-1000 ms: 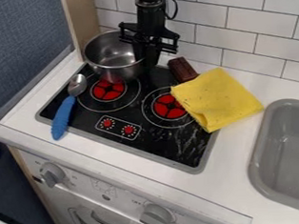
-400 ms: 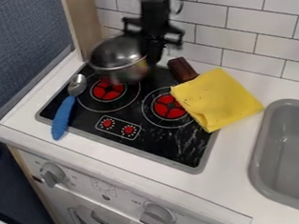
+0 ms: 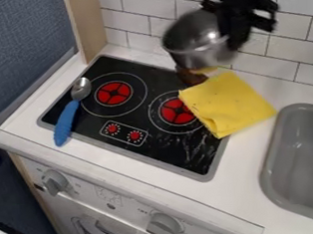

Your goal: Put the silver pot on the top of the yellow towel

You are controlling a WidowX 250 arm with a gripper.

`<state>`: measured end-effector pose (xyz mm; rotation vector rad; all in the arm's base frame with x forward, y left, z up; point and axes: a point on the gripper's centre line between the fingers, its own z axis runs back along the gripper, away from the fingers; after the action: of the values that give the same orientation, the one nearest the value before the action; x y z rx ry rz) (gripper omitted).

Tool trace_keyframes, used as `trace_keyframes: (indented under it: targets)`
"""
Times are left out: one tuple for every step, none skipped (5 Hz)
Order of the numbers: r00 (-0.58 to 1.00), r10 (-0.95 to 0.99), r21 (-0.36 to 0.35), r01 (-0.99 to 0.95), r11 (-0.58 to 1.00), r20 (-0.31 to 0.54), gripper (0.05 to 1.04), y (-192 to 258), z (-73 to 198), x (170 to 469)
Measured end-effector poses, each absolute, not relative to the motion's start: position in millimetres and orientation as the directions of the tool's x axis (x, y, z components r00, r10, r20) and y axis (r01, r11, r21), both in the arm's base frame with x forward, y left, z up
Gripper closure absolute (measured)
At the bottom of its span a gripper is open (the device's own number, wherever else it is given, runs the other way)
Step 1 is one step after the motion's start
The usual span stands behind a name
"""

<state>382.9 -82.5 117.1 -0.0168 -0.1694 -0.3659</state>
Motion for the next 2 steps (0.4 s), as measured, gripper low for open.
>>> trace_keyframes:
  targets:
    - [0.9,-0.422,0.028,0.422,0.906,0.106,1.001,-127,95,374]
    - [0.9,-0.435,0.039,0.434,0.9,0.027,1.001,-137,71,366]
